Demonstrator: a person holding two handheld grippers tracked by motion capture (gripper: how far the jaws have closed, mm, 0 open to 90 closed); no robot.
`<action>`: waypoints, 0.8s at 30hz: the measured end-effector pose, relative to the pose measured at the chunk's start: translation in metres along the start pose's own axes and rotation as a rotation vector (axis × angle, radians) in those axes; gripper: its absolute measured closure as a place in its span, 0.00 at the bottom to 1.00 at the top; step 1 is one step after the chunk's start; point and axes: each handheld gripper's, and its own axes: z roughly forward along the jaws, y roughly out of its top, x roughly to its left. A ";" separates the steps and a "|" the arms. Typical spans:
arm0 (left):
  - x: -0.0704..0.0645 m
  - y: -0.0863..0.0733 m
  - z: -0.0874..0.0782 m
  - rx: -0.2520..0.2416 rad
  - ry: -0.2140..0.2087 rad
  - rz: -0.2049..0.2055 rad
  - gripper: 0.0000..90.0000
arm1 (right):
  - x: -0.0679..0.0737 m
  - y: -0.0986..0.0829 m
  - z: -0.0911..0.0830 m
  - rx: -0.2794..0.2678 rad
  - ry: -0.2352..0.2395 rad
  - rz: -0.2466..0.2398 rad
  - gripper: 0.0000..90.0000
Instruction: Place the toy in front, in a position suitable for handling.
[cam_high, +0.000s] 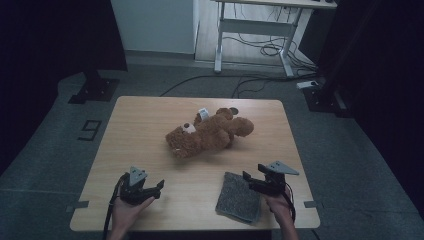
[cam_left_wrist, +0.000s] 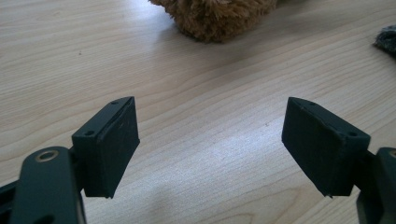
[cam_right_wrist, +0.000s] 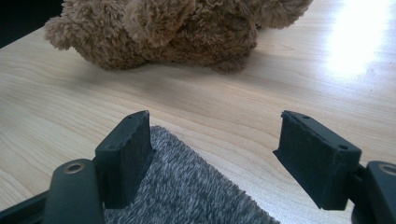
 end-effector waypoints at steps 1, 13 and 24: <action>0.001 0.001 0.000 -0.001 -0.001 -0.002 0.21 | 0.000 0.000 0.001 0.005 0.004 -0.001 0.29; 0.001 0.026 0.025 0.026 -0.035 -0.008 0.22 | -0.006 0.028 0.024 0.005 -0.011 -0.053 0.28; -0.005 0.067 0.061 0.026 -0.055 0.004 0.23 | -0.035 0.054 0.057 0.026 -0.012 -0.023 0.28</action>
